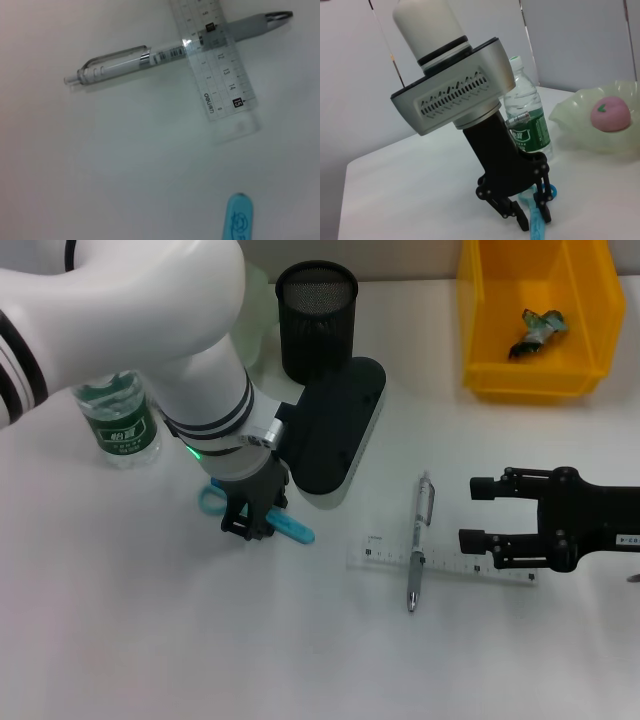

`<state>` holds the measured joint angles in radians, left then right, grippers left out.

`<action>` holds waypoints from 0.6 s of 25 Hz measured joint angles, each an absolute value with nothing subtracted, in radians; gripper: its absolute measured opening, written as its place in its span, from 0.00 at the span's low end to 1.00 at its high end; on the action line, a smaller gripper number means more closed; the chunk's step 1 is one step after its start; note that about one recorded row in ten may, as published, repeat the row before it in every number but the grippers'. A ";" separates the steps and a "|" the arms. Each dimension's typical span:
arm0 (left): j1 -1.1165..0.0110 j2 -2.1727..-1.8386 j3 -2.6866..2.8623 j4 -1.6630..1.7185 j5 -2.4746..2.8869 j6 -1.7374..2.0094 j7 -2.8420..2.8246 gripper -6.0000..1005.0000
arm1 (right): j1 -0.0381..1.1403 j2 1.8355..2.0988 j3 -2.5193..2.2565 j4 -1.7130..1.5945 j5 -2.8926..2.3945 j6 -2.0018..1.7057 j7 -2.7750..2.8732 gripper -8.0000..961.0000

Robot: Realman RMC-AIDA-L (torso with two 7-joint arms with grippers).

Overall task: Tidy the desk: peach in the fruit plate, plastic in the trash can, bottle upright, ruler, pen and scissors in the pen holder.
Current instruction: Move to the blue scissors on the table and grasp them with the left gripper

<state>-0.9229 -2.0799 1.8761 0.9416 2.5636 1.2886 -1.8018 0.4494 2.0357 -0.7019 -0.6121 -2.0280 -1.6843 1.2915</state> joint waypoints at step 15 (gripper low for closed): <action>-0.924 -2.080 1.880 0.952 2.553 1.304 -1.801 0.22 | 0.449 2.037 -0.692 -0.612 -2.026 -1.684 1.292 0.78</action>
